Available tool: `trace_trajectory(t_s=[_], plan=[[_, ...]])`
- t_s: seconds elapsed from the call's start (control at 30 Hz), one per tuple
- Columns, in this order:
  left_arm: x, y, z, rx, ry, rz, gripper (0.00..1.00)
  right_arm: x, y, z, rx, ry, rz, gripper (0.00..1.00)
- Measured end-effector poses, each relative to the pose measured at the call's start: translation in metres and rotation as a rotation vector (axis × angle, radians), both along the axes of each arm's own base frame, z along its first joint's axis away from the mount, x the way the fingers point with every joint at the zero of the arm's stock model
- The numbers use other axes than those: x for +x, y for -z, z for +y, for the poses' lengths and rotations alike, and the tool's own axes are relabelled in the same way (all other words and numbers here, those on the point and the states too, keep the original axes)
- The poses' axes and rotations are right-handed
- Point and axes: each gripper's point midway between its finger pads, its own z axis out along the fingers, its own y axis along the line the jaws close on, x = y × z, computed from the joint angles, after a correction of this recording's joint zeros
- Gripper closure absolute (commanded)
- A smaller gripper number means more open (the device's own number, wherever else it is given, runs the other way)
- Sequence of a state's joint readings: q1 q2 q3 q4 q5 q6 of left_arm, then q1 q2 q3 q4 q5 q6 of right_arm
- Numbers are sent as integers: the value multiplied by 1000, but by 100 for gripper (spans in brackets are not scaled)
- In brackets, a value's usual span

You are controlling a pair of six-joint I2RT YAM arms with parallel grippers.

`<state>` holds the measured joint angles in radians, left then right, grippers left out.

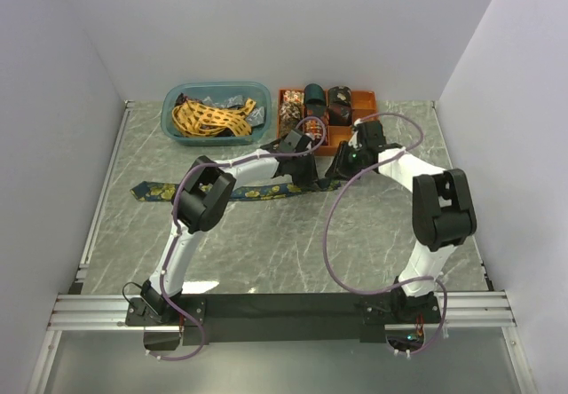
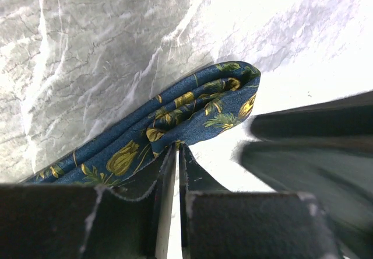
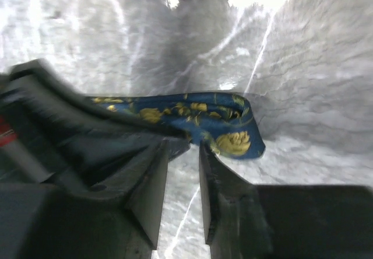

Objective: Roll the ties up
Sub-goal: Roll the tie

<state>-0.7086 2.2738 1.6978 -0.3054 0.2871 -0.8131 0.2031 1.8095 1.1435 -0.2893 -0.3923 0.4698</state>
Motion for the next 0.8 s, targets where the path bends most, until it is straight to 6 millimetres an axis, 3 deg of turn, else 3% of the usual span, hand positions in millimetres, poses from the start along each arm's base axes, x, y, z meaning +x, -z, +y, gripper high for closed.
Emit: trace_trajectory(t_s=[0.13,0.33,0.8], plan=[[1,1,2,-12,-2,-8,87,7,-22,-14,2,16,-65,43],[1,1,5,-39,-1,-24,87,12,-20,-38,6,36,-70,32],[7,1,23,-78,-18,-19,86,0,22,-17,114,-100,21,34]])
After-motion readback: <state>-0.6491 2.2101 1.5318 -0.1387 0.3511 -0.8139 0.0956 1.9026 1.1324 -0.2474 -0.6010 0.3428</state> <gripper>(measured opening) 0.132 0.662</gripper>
